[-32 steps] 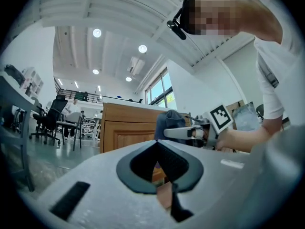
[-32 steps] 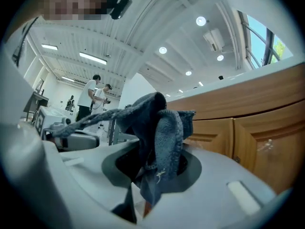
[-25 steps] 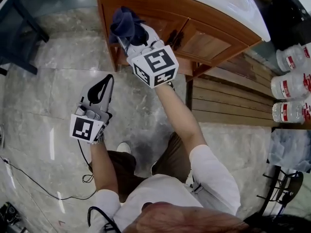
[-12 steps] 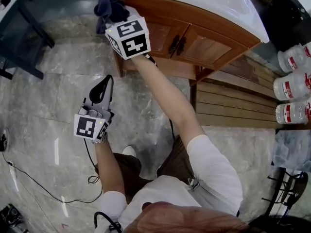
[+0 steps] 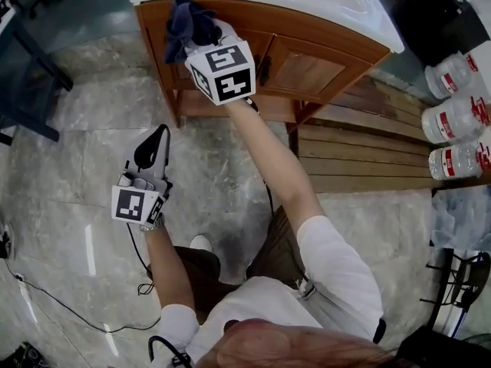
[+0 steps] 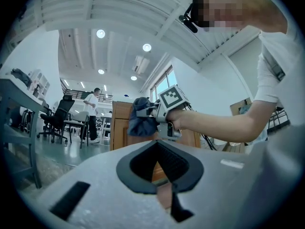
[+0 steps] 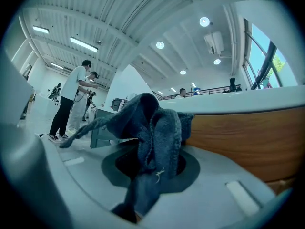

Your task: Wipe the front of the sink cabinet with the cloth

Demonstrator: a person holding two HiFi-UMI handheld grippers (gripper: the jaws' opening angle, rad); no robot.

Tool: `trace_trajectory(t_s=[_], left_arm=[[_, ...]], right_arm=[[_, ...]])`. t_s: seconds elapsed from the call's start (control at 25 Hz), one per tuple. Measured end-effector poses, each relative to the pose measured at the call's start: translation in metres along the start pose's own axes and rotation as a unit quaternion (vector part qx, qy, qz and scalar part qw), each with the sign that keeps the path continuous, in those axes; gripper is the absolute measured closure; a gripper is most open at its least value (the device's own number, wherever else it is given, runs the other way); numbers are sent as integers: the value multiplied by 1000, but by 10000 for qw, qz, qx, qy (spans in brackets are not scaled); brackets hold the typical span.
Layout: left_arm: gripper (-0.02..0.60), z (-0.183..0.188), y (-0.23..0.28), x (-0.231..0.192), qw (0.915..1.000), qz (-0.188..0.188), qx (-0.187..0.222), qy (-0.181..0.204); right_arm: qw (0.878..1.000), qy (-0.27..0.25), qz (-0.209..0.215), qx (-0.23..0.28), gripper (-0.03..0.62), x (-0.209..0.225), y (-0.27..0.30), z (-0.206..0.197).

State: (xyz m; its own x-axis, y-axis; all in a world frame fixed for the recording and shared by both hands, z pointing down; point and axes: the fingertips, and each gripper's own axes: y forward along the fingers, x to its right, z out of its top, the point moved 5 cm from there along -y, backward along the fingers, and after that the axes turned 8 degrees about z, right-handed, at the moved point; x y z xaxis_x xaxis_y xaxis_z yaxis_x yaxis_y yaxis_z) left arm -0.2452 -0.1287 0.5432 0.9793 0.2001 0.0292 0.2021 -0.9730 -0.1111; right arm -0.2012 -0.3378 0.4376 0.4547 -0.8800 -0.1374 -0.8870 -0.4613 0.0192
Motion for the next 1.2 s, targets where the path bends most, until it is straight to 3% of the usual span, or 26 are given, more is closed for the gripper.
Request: trace_trajectory(t_s=[0.84, 1.2], left_arm=[[580, -22, 18, 21, 9985, -366, -342, 214], [580, -24, 22, 19, 9986, -448, -275, 44]], right_arm=[[9911, -95, -1306, -231, 500, 120, -172, -25], [9725, 30, -2301, -358, 496, 184, -256, -39]])
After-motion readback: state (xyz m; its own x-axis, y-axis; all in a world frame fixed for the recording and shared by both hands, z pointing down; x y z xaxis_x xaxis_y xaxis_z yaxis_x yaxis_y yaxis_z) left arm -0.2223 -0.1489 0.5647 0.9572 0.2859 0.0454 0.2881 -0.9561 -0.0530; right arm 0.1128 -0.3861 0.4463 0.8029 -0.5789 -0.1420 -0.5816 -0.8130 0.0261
